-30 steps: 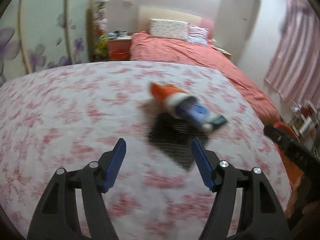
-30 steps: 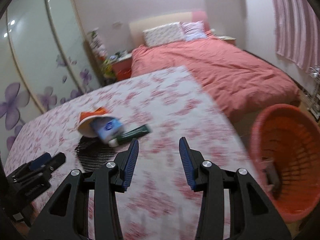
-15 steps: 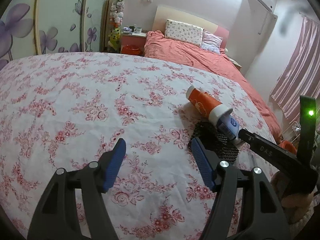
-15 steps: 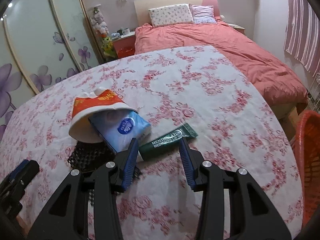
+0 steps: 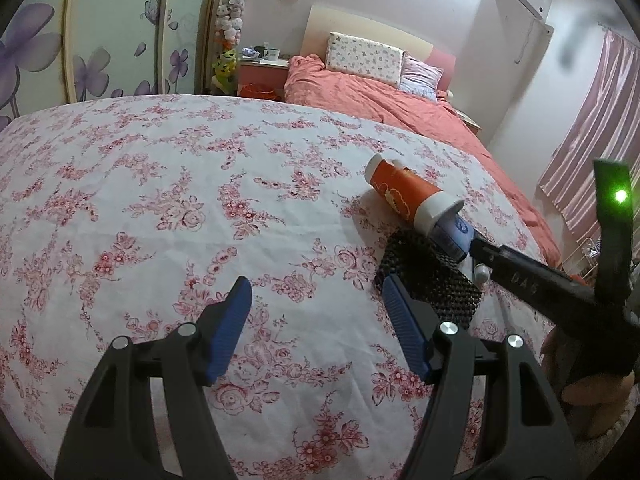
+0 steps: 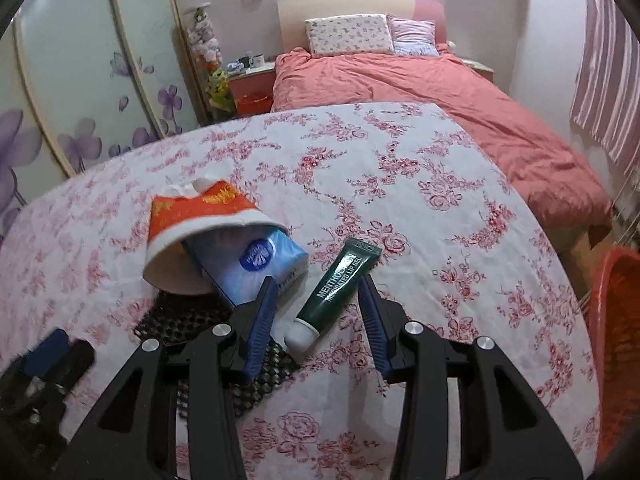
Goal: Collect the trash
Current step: 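Move both grippers back to the bed and grasp the green lip-gel tube with the right gripper, then grasp the black mesh net with the left gripper while the right gripper holds the tube, then carry the mesh net and tube over the basket and release both, then move the right gripper back toward the tissue pack and orange cup, then grasp the blue Vinda tissue pack with the right gripper and lift it, then grasp the orange paper cup with the left gripper while the right gripper holds the tissue pack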
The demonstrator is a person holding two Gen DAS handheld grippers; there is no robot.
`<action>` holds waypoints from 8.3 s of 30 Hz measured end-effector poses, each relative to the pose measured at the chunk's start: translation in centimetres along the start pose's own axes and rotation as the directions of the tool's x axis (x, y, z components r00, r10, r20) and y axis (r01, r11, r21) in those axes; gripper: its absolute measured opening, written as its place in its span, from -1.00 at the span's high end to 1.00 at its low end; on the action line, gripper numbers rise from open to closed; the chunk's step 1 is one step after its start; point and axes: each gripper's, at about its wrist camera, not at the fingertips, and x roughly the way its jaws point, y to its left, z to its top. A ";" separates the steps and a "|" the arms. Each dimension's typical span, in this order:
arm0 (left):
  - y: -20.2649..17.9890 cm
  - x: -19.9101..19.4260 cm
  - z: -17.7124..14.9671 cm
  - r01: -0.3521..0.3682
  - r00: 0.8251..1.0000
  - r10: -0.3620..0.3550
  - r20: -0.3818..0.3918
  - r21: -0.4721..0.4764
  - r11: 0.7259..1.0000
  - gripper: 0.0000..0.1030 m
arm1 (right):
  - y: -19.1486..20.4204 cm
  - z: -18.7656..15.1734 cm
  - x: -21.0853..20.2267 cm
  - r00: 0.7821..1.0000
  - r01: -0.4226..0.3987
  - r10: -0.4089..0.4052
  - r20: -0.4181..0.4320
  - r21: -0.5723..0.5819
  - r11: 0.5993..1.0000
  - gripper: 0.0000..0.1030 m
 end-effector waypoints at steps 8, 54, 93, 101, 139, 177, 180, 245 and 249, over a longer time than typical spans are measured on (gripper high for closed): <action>0.1 0.3 -0.1 0.017 1.000 -0.017 -0.004 -0.006 1.000 -0.30 | -3.0 -1.1 -0.9 1.000 -0.002 0.001 0.011 0.057 0.998 0.34; -4.3 -3.1 -0.2 0.097 0.995 -0.097 -0.007 0.182 0.978 0.82 | -8.6 -4.3 -6.8 0.995 -0.054 0.045 0.086 0.116 0.992 0.64; -29.4 -10.3 -5.3 0.475 0.870 -0.490 -0.055 0.361 0.803 0.82 | -23.0 -9.7 -21.2 0.832 0.189 -0.350 0.429 0.374 0.908 0.64; -34.1 -7.8 -6.4 0.538 0.835 -0.538 -0.114 0.371 0.757 0.82 | -25.7 -10.8 -20.9 0.831 0.176 -0.364 0.421 0.422 0.889 0.64; -35.2 1.3 -7.6 0.402 0.915 -0.356 -0.189 0.381 0.833 0.06 | -30.3 -10.9 -18.4 0.896 0.104 -0.296 0.333 0.491 0.865 0.08; -0.5 -2.1 0.8 -0.056 0.998 0.056 0.016 0.023 0.998 -0.28 | -0.2 0.4 -0.7 0.981 -0.181 0.188 0.041 -0.143 0.973 -0.35; -0.1 -1.9 0.8 -0.048 0.999 0.048 0.011 0.012 0.999 -0.28 | 0.4 1.1 0.6 0.979 -0.202 0.204 0.004 -0.138 0.970 -0.35; -4.4 -0.6 1.0 0.000 0.999 0.001 -0.035 0.022 1.000 -0.32 | -4.6 -2.1 -0.4 0.987 -0.160 0.155 -0.051 -0.129 0.979 -0.25; -5.4 0.1 1.7 -0.004 1.000 0.005 -0.029 0.036 0.999 -0.38 | -4.6 -2.2 -0.3 0.988 -0.148 0.140 -0.062 -0.150 0.977 -0.06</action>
